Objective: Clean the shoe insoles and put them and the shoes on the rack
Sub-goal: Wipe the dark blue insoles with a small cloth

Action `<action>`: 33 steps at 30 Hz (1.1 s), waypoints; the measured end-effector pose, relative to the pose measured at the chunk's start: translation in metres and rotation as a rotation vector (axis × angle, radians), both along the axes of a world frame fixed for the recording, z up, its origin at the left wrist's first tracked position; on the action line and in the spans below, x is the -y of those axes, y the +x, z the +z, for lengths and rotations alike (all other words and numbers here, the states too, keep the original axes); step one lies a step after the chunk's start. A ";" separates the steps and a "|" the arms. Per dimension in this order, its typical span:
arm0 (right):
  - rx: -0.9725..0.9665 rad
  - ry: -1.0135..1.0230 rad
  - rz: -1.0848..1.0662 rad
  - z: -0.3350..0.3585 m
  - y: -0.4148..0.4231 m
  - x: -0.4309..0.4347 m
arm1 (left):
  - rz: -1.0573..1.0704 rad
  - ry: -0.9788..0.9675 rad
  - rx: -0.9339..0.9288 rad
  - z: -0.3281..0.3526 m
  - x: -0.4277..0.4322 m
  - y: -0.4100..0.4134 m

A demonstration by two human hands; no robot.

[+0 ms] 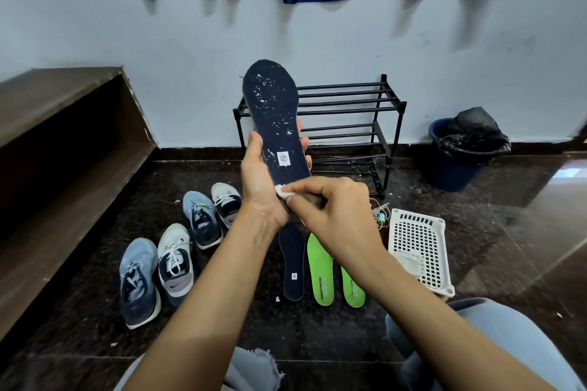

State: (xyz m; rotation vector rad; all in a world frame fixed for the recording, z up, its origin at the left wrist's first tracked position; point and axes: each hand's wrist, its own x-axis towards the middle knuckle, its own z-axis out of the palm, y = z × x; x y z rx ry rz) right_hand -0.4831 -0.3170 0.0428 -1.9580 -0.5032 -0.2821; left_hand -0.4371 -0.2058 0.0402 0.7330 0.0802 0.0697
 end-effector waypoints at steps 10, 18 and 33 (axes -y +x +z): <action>0.047 -0.350 0.037 0.000 0.006 0.000 | -0.005 0.039 0.001 0.004 -0.009 -0.002; 0.018 -0.064 0.018 0.003 0.007 -0.002 | 0.004 0.040 0.022 0.002 -0.001 0.000; 0.017 -0.070 0.023 0.000 0.007 0.001 | -0.029 -0.008 0.026 0.002 0.002 0.002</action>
